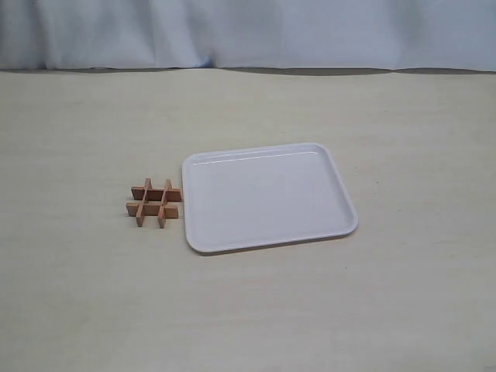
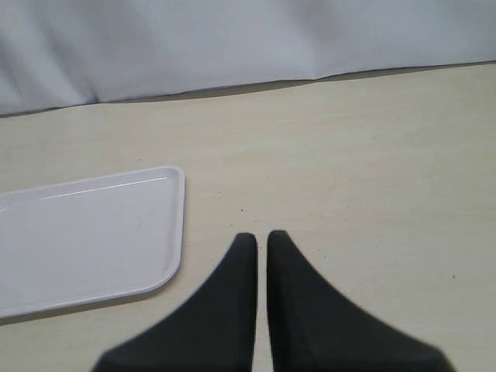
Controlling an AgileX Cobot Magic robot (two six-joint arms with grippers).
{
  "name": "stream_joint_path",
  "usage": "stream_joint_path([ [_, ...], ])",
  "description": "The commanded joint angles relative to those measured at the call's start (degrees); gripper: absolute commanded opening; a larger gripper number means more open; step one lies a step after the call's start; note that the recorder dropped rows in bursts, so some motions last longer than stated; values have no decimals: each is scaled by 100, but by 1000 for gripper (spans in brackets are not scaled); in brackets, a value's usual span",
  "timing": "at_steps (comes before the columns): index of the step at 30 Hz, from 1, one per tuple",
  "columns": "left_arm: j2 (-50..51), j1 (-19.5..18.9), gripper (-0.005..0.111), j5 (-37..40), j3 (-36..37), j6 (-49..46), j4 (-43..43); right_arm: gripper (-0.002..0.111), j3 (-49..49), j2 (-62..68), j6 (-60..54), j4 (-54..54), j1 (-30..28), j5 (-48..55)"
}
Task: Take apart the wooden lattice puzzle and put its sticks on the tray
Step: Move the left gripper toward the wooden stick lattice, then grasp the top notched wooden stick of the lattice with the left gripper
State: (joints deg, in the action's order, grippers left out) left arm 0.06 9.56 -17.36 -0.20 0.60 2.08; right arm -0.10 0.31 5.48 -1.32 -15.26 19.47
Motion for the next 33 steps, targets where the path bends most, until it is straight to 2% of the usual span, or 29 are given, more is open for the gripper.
stream_joint_path([
  [1, -6, 49, 0, -651, 20, 1350, 29, 4, 10, -31, -32, 28, 5, 11],
  [3, -6, 49, 0, -1190, 20, 1788, 67, 4, 10, -31, -32, 28, 5, 11],
  [4, -6, 49, 0, -1468, -73, 1789, 370, 4, 10, -31, -32, 28, 5, 11],
  [6, 307, 49, 0, -1431, -577, 1453, 1140, 4, 10, -31, -32, 28, 5, 11],
  [8, 1155, 49, 0, -1117, -1395, 773, 1341, 4, 10, -31, -32, 28, 5, 11],
  [10, 2294, 49, 0, -119, -2281, -60, 1341, 4, 10, -31, -32, 28, 5, 11],
  [12, 3467, 49, 0, 1227, -3125, -961, 1341, 4, 10, -31, -32, 28, 5, 11],
  [18, 5763, 49, 0, 3880, -4497, -1265, 1164, 4, 10, -31, -32, 28, 5, 11],
  [21, 6687, 49, 0, 4890, -4861, -1254, 1164, 4, 10, -31, -32, 28, 5, 11],
  [24, 7588, 49, 0, 5255, -4831, -1132, 1202, 4, 10, -31, -32, 28, 5, 11],
  [27, 8513, 121, 0, 5295, -4681, -1063, 1258, 4, 10, -31, -32, 28, 5, 11],
  [29, 8907, 306, 0, 5229, -4658, -1063, 1247, 4, 10, -31, -32, 28, 5, 11],
  [33, 9509, 1085, 0, 4917, -4658, -1063, 1134, 4, 10, -31, -32, 28, 5, 11],
])
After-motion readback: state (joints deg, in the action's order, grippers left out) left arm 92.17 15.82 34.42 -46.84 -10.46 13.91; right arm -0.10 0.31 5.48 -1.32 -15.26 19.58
